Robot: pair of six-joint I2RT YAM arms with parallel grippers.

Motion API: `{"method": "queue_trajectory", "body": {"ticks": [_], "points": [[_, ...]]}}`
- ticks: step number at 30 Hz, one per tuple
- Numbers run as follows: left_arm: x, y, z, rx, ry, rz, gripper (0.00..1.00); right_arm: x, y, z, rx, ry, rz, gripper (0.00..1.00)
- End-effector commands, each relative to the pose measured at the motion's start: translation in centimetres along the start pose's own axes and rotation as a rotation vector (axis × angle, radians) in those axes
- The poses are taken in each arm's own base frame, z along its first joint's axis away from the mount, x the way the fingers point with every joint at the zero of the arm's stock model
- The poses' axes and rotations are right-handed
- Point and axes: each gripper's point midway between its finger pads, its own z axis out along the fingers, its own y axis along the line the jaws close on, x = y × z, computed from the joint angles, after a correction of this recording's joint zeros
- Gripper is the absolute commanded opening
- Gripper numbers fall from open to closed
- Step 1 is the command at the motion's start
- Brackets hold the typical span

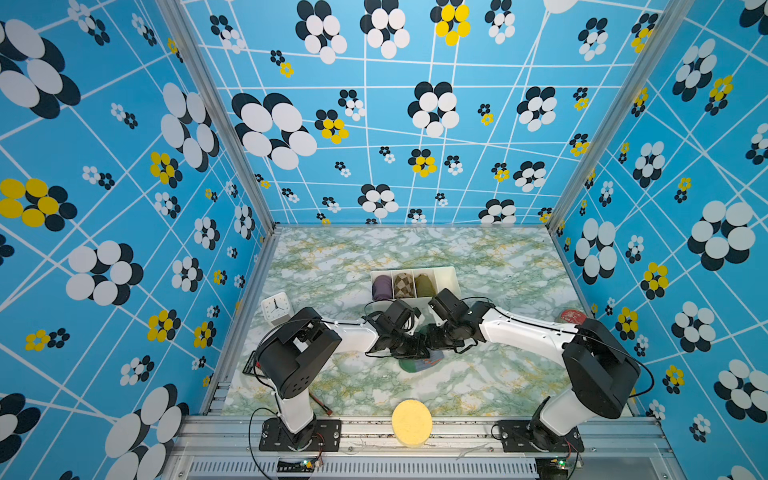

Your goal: Roll the socks

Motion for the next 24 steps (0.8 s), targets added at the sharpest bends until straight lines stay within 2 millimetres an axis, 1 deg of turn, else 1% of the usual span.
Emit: {"method": "queue_trajectory", "body": {"ticks": [1, 7, 10, 15, 20, 24], "points": [[5.0, 8.0, 1.2, -0.242, 0.119, -0.128, 0.08, -0.2, 1.1, -0.9, -0.106, -0.018, 0.03, 0.34], [5.9, 9.3, 1.3, -0.256, 0.139, -0.149, 0.06, -1.4, 0.4, -2.6, -0.217, -0.084, 0.109, 0.37], [6.3, 9.8, 1.2, -0.264, 0.15, -0.153, 0.05, -1.8, -0.4, -3.0, -0.235, -0.105, 0.137, 0.37], [6.8, 10.6, 0.9, -0.285, 0.17, -0.159, 0.01, -1.7, -1.7, -2.3, -0.211, -0.1, 0.164, 0.33], [6.8, 11.3, 0.1, -0.308, 0.172, -0.164, 0.0, -1.7, -3.7, -1.5, -0.169, -0.117, 0.212, 0.26], [6.7, 11.6, -0.2, -0.318, 0.176, -0.164, 0.0, -1.4, -4.2, -0.9, -0.145, -0.101, 0.208, 0.24]]}}
